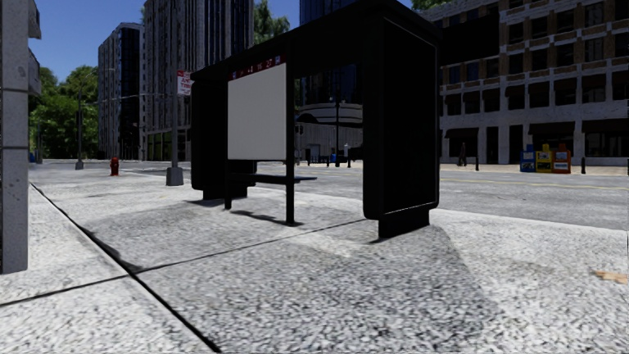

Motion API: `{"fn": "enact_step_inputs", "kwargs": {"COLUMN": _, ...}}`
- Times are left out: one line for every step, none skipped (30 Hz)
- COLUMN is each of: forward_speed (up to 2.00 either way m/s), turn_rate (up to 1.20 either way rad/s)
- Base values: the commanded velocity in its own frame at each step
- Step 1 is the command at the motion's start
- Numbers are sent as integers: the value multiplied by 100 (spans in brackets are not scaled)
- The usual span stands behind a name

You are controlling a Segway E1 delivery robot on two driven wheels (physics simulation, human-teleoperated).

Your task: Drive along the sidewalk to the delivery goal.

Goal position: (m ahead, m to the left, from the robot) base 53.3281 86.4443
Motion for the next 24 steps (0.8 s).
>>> {"fn": "enact_step_inputs", "kwargs": {"forward_speed": 200, "turn_rate": 57}}
{"fn": "enact_step_inputs", "kwargs": {"forward_speed": 200, "turn_rate": 57}}
{"fn": "enact_step_inputs", "kwargs": {"forward_speed": 200, "turn_rate": 57}}
{"fn": "enact_step_inputs", "kwargs": {"forward_speed": 200, "turn_rate": 57}}
{"fn": "enact_step_inputs", "kwargs": {"forward_speed": 200, "turn_rate": 57}}
{"fn": "enact_step_inputs", "kwargs": {"forward_speed": 200, "turn_rate": 57}}
{"fn": "enact_step_inputs", "kwargs": {"forward_speed": 200, "turn_rate": 57}}
{"fn": "enact_step_inputs", "kwargs": {"forward_speed": 200, "turn_rate": 57}}
{"fn": "enact_step_inputs", "kwargs": {"forward_speed": 200, "turn_rate": 57}}
{"fn": "enact_step_inputs", "kwargs": {"forward_speed": 200, "turn_rate": 57}}
{"fn": "enact_step_inputs", "kwargs": {"forward_speed": 200, "turn_rate": 57}}
{"fn": "enact_step_inputs", "kwargs": {"forward_speed": 200, "turn_rate": 57}}
{"fn": "enact_step_inputs", "kwargs": {"forward_speed": 200, "turn_rate": 57}}
{"fn": "enact_step_inputs", "kwargs": {"forward_speed": 200, "turn_rate": 57}}
{"fn": "enact_step_inputs", "kwargs": {"forward_speed": 200, "turn_rate": 57}}
{"fn": "enact_step_inputs", "kwargs": {"forward_speed": 200, "turn_rate": 57}}
{"fn": "enact_step_inputs", "kwargs": {"forward_speed": 200, "turn_rate": 57}}
{"fn": "enact_step_inputs", "kwargs": {"forward_speed": 200, "turn_rate": 57}}
{"fn": "enact_step_inputs", "kwargs": {"forward_speed": 200, "turn_rate": 57}}
{"fn": "enact_step_inputs", "kwargs": {"forward_speed": 200, "turn_rate": 57}}
{"fn": "enact_step_inputs", "kwargs": {"forward_speed": 200, "turn_rate": 57}}
{"fn": "enact_step_inputs", "kwargs": {"forward_speed": 200, "turn_rate": 57}}
{"fn": "enact_step_inputs", "kwargs": {"forward_speed": 200, "turn_rate": 57}}
{"fn": "enact_step_inputs", "kwargs": {"forward_speed": 200, "turn_rate": 57}}
